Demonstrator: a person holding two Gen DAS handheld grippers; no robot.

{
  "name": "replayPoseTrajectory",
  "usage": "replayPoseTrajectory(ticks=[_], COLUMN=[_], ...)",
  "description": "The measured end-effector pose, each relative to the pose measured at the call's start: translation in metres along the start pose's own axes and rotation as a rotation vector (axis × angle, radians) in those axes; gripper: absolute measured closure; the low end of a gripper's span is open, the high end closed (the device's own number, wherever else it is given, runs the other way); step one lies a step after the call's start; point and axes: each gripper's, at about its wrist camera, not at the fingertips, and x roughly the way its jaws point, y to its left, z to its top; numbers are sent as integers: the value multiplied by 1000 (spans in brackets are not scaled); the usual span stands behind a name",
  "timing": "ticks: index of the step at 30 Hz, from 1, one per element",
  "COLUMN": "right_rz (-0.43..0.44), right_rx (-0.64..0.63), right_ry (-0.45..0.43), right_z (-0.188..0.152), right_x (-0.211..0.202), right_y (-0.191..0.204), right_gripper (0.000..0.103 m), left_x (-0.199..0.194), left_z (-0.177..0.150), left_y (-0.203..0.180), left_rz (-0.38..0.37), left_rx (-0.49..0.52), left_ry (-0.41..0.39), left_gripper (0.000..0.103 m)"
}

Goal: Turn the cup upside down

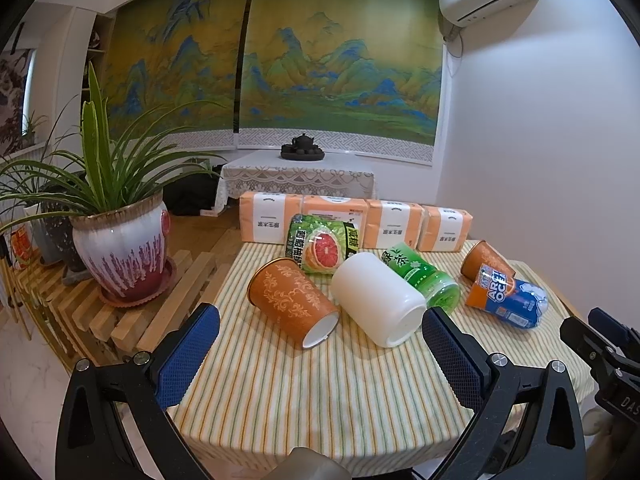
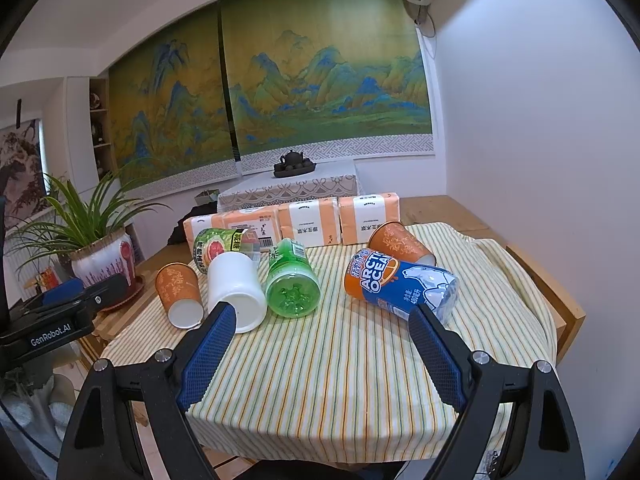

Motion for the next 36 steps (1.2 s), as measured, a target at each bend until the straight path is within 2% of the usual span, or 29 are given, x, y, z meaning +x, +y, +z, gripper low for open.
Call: replayPoseTrajectory(ticks=[36], right_rz=[11], right_rx=[-9], right_ry=[13], right_z=[2], right_x=[4], right_y=[4], right_gripper=[17], left_x=[5], left_z=[1], left_y=[3], left_rz=[-3], left_rx=[0], left_ry=[3], left_gripper=[0])
